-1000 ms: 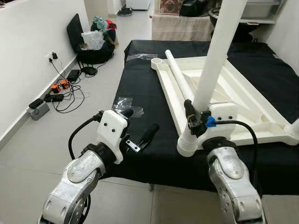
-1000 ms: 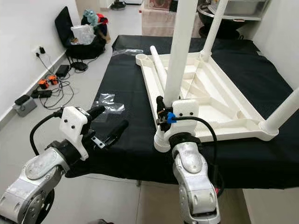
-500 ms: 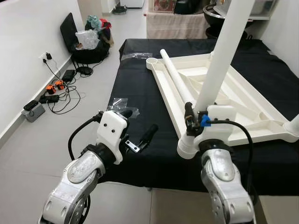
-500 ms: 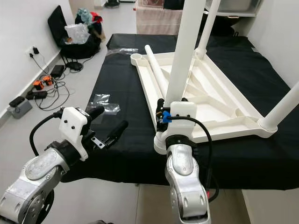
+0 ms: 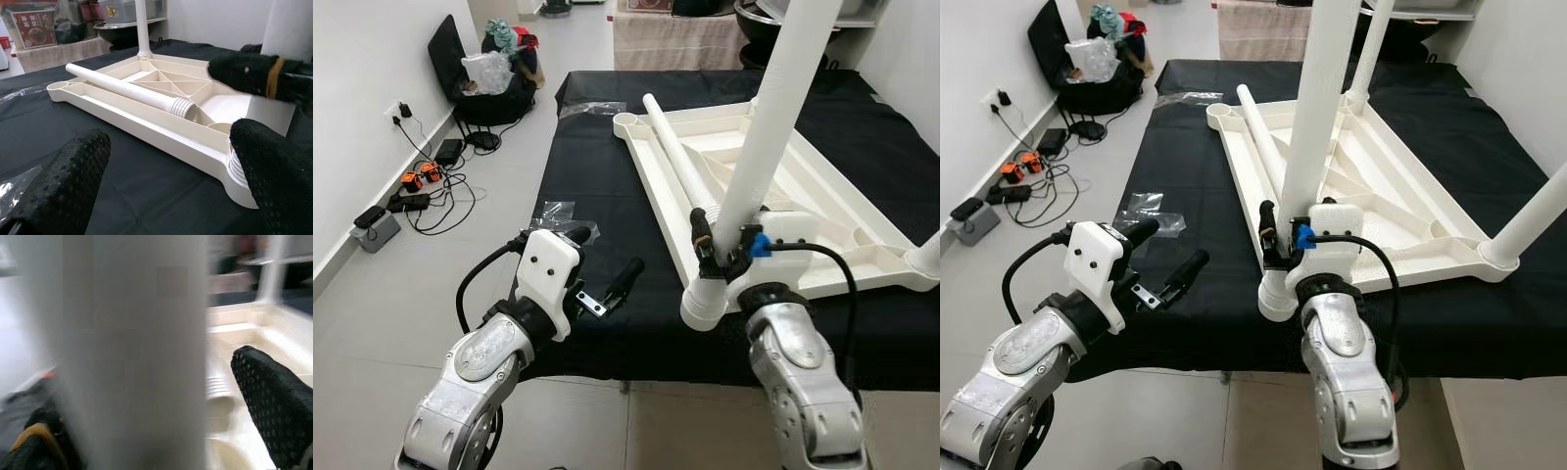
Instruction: Building children table
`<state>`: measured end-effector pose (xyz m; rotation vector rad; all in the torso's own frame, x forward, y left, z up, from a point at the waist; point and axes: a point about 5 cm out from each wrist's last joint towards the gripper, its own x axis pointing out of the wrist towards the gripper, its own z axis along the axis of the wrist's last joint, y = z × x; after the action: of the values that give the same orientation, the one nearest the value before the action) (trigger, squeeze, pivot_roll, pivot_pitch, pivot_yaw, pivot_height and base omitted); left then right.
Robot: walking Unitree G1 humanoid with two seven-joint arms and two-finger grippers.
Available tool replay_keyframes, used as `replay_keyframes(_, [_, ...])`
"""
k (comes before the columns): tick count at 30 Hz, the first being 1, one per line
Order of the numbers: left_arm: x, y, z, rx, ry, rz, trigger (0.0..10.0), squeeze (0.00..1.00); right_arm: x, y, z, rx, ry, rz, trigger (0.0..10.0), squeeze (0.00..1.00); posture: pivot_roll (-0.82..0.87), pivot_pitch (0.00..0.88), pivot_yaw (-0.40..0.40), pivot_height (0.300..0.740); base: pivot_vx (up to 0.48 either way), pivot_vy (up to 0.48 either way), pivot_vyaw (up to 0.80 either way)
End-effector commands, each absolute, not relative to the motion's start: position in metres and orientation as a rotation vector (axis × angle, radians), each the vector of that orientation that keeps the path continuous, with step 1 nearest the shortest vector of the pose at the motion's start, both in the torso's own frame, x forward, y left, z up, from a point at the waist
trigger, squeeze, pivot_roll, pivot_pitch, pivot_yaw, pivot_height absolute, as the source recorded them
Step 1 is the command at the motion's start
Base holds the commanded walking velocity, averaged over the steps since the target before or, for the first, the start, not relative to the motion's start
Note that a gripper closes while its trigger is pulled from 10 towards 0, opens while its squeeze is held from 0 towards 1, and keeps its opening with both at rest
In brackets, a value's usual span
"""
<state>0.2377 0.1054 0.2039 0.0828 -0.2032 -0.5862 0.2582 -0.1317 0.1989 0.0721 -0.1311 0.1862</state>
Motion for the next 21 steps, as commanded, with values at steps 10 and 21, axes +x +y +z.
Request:
replay_keyframes(10, [0.24,0.109,0.203,0.095,-0.206,-0.574,10.0,0.0,0.256,-0.133,0.202,0.103,-0.137,0.458,10.0,0.0,0.03,0.08,-0.01,0.74,0.0,0.0,0.0])
replay_keyframes(21, [0.239,0.106,0.203,0.089,-0.208,-0.585,10.0,0.0,0.276,-0.15,0.205,0.055,-0.137,0.632,10.0,0.0,0.03,0.079,-0.016,0.74,0.0,0.0,0.0])
